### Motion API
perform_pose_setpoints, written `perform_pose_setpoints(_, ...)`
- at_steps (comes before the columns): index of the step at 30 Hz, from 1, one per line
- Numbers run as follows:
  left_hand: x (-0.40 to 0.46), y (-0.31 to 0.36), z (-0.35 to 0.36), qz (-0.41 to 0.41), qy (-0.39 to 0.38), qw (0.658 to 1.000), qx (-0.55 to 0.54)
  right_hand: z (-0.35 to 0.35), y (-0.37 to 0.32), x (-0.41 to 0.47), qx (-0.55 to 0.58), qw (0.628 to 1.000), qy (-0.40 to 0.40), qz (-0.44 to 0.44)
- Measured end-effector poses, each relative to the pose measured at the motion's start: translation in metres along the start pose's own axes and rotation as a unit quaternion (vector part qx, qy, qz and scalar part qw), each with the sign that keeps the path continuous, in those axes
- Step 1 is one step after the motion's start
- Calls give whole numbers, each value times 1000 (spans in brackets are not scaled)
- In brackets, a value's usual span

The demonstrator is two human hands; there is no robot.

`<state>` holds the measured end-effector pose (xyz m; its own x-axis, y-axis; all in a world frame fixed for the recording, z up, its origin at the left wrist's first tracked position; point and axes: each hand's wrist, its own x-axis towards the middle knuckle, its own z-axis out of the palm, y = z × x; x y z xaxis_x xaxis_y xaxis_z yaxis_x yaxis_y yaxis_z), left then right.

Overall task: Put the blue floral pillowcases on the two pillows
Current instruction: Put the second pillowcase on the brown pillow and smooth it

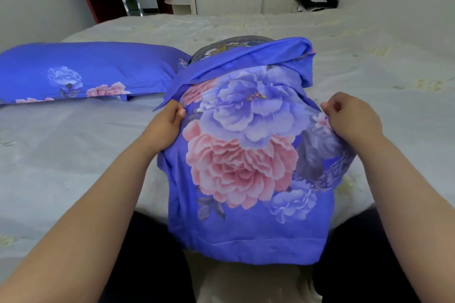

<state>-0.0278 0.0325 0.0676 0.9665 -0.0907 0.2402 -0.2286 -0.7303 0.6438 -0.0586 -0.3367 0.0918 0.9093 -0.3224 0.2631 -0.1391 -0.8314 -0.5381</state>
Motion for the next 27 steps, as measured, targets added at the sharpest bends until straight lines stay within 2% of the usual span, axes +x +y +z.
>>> perform_pose_setpoints(2, -7, 0, 5, 12, 22, 999, -31, 3, -2, -13, 41, 998, -10, -38)
perform_pose_setpoints(4, -15, 0, 4, 13, 43, 997, -56, 3, -4, -22, 136, 984, -66, -93)
perform_pose_setpoints(6, -23, -2, -1, -4, 62, 998, -27, 2, -1, -26, 179, 969, -120, -122)
perform_pose_setpoints(7, -28, -6, -4, -25, 72, 997, 8, 1, 3, -25, 177, 968, -122, -127)
perform_pose_setpoints(9, -37, -13, -12, -95, 79, 985, 118, 0, 5, -23, 143, 978, -71, -135)
perform_pose_setpoints(11, -44, -17, -18, -184, 36, 965, 186, 1, 2, -24, 124, 981, -27, -150)
perform_pose_setpoints(12, -47, -18, -18, -212, 3, 965, 155, 3, 0, -26, 124, 979, -11, -158)
perform_pose_setpoints(14, -54, -20, -11, -221, -14, 975, -17, 8, -7, -32, 126, 976, 23, -176)
perform_pose_setpoints(15, -58, -22, -8, -204, 14, 975, -91, 12, -9, -35, 132, 975, 38, -176)
perform_pose_setpoints(17, -62, -31, -5, -193, 113, 964, -141, 16, -12, -39, 150, 974, 66, -156)
perform_pose_setpoints(19, -62, -43, -4, -222, 195, 933, -204, 17, -13, -42, 168, 974, 91, -125)
perform_pose_setpoints(20, -61, -45, -4, -251, 205, 905, -277, 18, -13, -43, 163, 975, 101, -109)
perform_pose_setpoints(21, -60, -47, -1, -278, 187, 882, -332, 19, -14, -43, 142, 979, 109, -97)
perform_pose_setpoints(22, -57, -50, 3, -291, 161, 883, -331, 21, -16, -43, 108, 984, 110, -89)
perform_pose_setpoints(24, -53, -57, 8, -283, 108, 936, -182, 26, -18, -46, 73, 990, 92, -81)
perform_pose_setpoints(25, -51, -59, 8, -267, 112, 954, -82, 28, -19, -47, 82, 990, 81, -80)
perform_pose_setpoints(27, -52, -50, 1, -203, 184, 961, 31, 28, -18, -48, 138, 985, 57, -85)
